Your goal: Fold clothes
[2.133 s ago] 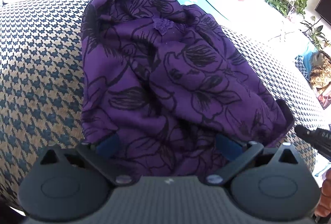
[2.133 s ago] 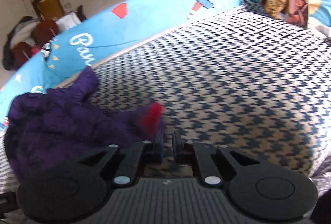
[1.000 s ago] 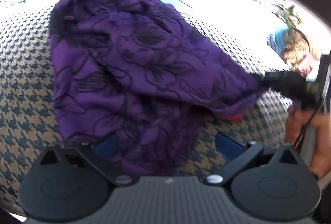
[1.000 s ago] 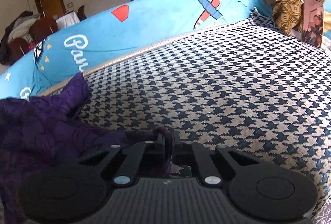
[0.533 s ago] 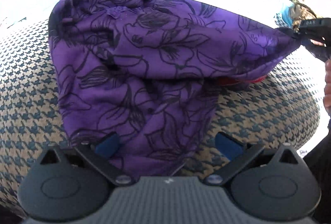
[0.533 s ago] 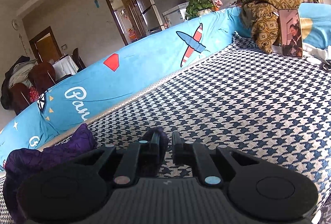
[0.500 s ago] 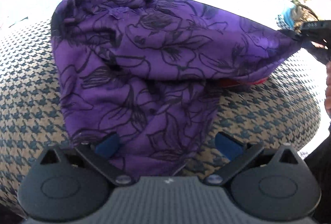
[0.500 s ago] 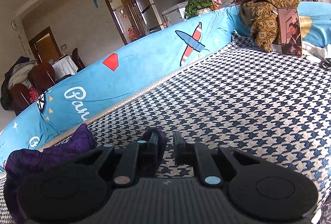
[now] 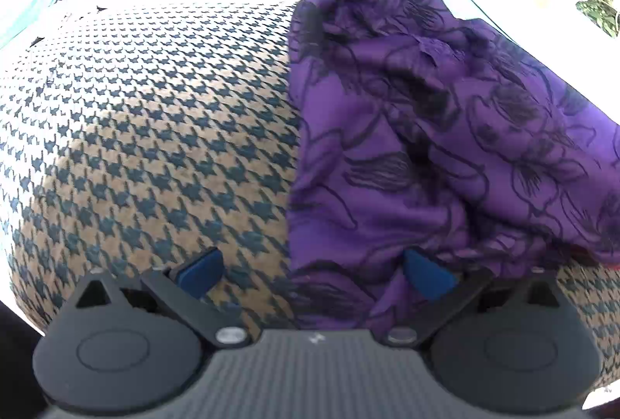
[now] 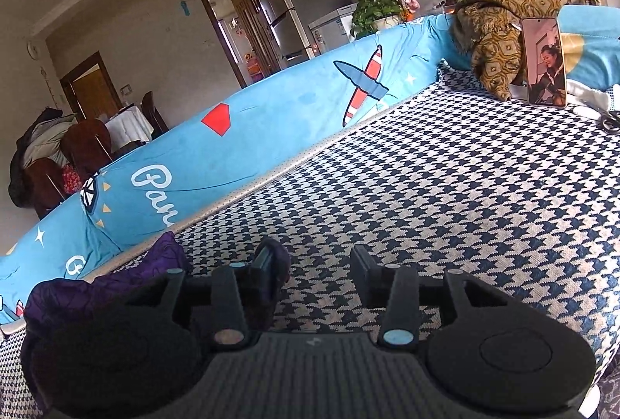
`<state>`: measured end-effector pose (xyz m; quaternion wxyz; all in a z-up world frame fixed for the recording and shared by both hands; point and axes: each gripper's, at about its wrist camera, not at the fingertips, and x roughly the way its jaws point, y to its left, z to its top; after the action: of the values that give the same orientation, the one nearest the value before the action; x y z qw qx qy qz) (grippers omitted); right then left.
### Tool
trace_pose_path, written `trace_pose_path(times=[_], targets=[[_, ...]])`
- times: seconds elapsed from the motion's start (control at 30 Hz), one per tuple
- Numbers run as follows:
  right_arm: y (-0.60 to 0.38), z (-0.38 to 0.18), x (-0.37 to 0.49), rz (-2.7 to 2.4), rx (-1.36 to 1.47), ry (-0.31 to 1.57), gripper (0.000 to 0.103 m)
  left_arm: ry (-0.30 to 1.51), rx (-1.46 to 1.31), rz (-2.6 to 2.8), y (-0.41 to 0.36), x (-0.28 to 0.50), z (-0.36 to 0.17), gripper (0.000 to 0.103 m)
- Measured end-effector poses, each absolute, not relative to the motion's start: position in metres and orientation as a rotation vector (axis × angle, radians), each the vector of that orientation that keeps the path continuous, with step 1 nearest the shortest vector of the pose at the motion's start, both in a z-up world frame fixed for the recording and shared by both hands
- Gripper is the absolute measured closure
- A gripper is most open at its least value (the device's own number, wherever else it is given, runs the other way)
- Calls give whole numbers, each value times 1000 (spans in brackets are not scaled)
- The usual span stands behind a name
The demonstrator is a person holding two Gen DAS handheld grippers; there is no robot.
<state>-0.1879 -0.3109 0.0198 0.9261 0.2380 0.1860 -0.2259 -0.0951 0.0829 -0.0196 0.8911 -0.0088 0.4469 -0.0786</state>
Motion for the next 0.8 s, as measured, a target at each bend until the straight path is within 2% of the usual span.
trace_pose_path(times=[0.2,0.27,0.33,0.47,0.8], targets=[[-311,22,-195,-467,493,391,56,931,-84,-116,98,-92,-17,0],[-311,23,-195,-475,481,398,52,932,-92,-120,99,-92,-16,0],[-311,19,-190,-458,482,455,43,933,-90,-122,99,-93,-15,0],[-302,8,-184,-399,466,542,43,941,-100,-140,97,-94,-13,0],[-269,0,-166,-275,382,593,43,966,-112,-187,90,-77,-7,0]])
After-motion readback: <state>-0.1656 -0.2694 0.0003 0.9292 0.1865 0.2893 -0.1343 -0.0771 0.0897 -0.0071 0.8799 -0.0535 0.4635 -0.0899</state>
